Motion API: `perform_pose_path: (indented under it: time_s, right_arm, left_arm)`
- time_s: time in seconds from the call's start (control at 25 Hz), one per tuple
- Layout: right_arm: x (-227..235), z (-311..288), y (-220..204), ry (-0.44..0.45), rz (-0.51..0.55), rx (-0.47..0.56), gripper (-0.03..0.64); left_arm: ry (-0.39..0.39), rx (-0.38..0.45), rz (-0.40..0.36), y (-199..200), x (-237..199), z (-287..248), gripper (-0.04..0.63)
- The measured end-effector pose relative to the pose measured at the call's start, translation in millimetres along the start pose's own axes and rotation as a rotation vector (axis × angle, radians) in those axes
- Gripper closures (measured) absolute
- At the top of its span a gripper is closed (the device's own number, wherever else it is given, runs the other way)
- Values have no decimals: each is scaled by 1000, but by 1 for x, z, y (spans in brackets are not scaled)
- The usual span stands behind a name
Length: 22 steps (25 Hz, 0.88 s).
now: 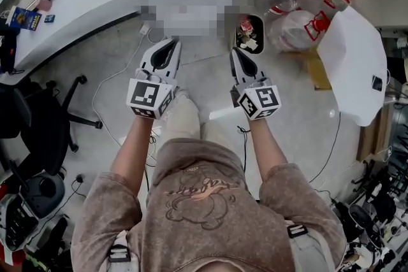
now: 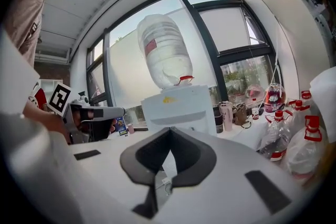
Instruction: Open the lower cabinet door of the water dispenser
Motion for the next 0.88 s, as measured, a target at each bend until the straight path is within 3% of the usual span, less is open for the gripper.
perform_pose_path:
  time_s: [0.88]
  right_arm:
    - [100, -88, -231, 117, 30, 52, 611]
  left_arm:
    - [-2, 82, -43, -229, -32, -58, 582]
Point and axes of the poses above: the fingertips, and each gripper's own axes: z backward along the fingers, x to its right, y out of its top, the point moved 9 cm from there along z, backward along the fingers, and after that the axes turned 3 degrees about -z, right-handed, at the moved point
